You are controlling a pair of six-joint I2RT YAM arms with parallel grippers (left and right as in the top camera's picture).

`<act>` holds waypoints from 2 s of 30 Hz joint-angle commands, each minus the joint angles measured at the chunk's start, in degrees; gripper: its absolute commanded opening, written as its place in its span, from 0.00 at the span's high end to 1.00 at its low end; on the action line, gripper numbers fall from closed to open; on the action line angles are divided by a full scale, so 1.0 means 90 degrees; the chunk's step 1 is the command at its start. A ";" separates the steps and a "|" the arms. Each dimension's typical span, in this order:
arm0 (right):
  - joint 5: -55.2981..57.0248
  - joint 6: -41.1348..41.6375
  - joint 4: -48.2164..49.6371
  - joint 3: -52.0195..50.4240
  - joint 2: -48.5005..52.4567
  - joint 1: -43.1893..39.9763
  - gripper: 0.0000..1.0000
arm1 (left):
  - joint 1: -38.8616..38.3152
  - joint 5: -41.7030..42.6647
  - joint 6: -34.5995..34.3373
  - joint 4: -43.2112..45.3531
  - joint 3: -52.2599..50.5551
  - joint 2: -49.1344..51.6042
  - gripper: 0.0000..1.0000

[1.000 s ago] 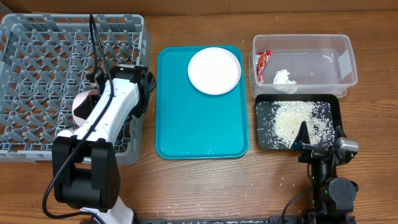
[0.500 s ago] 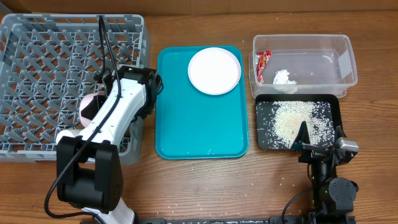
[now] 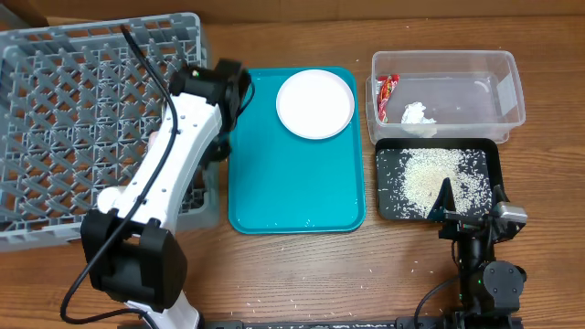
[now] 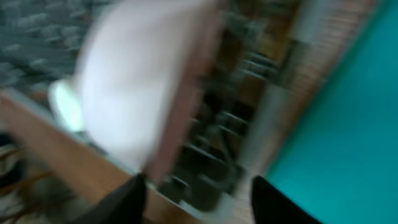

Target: Sort waste into correct bins and load items into the dishwasher

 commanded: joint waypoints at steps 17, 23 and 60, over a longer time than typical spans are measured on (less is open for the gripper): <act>-0.0007 -0.0017 0.0024 -0.0066 -0.0051 -0.0024 0.00 | 0.0328 0.0559 0.0192 -0.0333 0.0801 -0.0163 0.96; -0.0007 -0.0019 0.0024 -0.0066 -0.0051 -0.0024 0.00 | 0.0726 0.0393 0.0097 -0.0226 0.0801 -0.0823 0.96; -0.0007 -0.0017 0.0024 -0.0066 -0.0051 -0.0024 0.00 | -0.0022 0.1287 0.0605 0.1008 -0.0767 -0.0945 0.40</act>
